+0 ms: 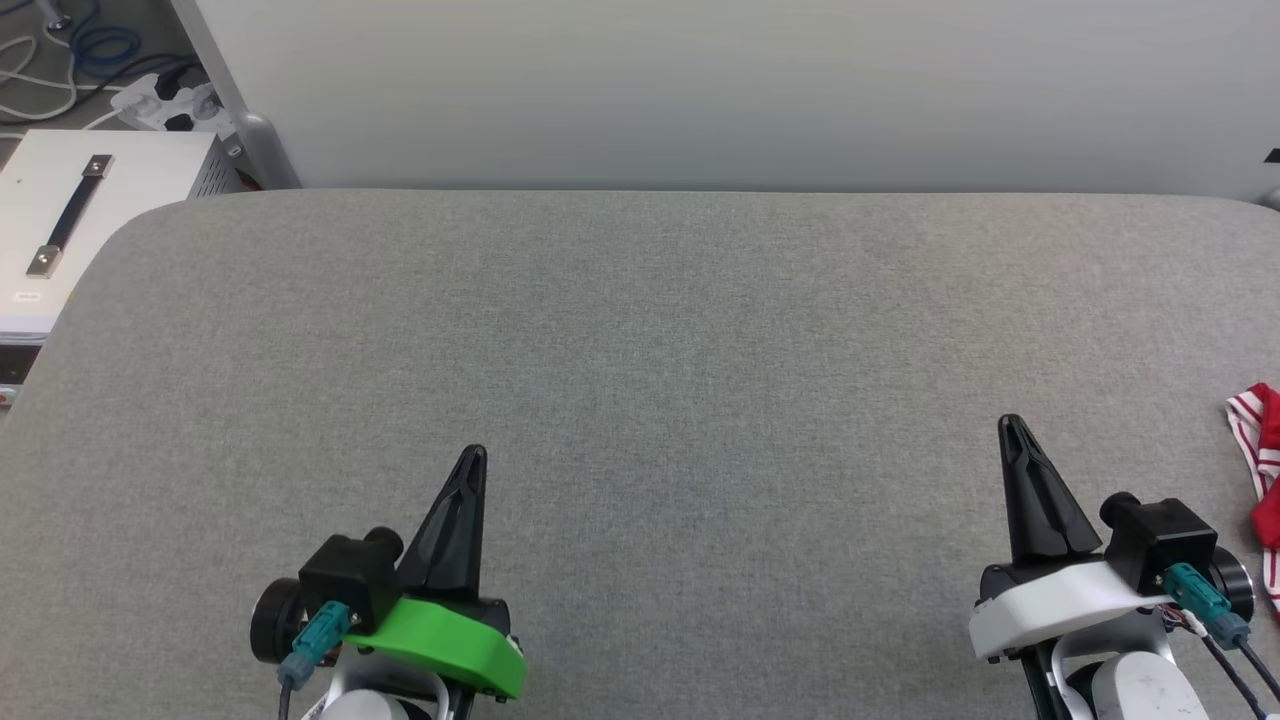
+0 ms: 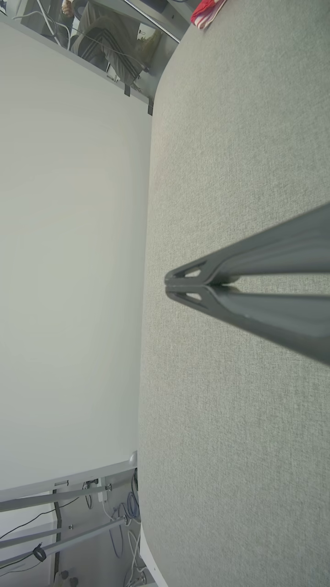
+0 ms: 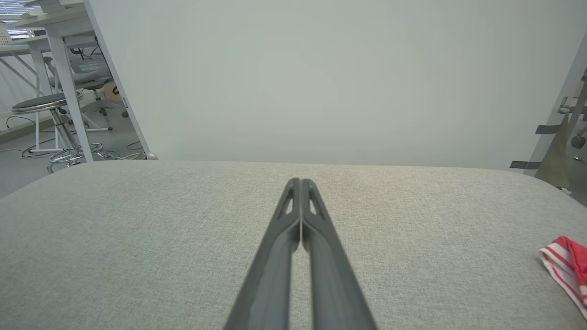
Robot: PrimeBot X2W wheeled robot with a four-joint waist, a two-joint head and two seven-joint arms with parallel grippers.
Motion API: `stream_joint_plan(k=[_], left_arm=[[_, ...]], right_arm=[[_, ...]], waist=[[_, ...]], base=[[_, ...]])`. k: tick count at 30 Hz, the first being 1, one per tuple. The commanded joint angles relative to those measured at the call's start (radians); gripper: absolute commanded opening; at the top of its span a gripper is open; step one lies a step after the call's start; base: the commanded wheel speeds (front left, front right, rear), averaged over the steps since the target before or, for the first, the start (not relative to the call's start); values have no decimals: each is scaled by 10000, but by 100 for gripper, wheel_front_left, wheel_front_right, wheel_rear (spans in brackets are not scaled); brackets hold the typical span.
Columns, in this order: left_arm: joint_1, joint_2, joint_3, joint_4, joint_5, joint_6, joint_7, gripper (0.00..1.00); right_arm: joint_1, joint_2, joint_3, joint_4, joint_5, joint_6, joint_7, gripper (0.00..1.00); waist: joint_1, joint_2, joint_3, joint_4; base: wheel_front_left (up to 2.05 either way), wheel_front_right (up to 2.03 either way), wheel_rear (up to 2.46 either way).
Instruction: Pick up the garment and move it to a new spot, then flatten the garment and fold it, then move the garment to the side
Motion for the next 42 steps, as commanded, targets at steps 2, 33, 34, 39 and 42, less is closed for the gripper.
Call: stream_joint_plan(k=[2,33,34,39,42], left_arm=[[8,-5,52,-48,88,53,92,0],[66,-40,416,-353,638,386,754,0],[68,-41,428,-363,657,397,776,0],[77,-46,481,-408,738,446,874,0],[82,-49,515,-437,790,477,936,0]], right_arm=[[24,1,7,-51,-42,-1,66,0],[180,6,-25,-373,-305,-5,719,0],[185,6,-26,-383,-314,-5,741,0],[208,7,-30,-431,-352,-5,837,0],[222,8,-33,-461,-377,-6,898,0]], waist=[[0,0,-12,-12],[0,0,-140,-144],[0,0,-145,-148],[0,0,-163,-168],[0,0,-175,-180]], base=[[0,0,0],[0,0,0],[0,0,0],[0,0,0],[0,0,0]])
